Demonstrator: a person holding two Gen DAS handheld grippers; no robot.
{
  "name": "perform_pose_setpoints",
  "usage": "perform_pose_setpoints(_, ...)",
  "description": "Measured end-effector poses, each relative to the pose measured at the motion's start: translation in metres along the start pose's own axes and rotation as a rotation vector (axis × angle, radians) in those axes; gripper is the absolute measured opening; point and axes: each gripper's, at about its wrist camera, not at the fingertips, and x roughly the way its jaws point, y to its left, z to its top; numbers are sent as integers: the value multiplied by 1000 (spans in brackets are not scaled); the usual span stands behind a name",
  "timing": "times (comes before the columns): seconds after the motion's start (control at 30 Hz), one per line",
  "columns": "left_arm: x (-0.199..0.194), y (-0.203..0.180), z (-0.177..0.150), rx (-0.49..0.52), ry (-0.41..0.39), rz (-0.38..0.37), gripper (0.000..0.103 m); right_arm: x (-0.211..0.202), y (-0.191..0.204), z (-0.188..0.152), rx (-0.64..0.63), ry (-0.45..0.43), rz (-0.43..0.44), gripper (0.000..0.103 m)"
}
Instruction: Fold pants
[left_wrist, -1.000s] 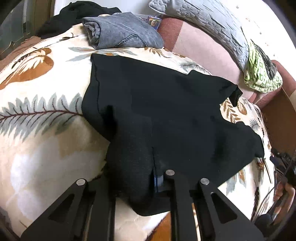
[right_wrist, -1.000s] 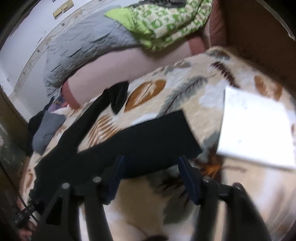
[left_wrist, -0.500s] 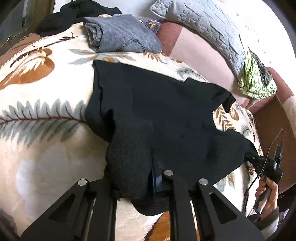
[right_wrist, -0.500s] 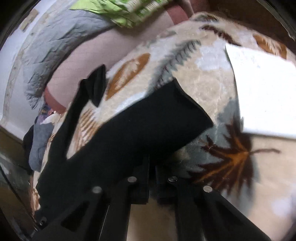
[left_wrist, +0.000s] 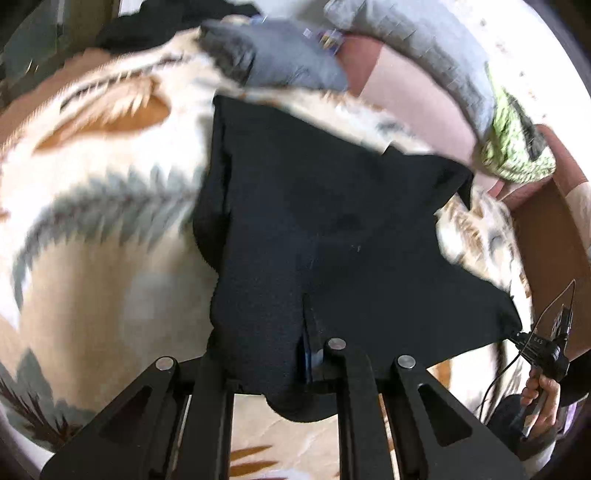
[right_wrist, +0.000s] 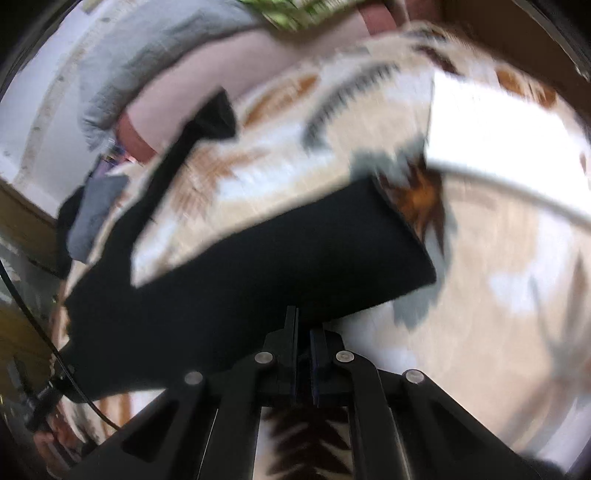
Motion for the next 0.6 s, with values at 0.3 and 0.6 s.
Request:
perform_pose_setpoints(0.3,-28,4,-9,15,-68,34,29,-50,10,4,-120,-131,-116,31)
perform_pose_setpoints(0.6,-69,-4,-11,103,-165,127,29,-59,4,26,-138,-195,-151,44)
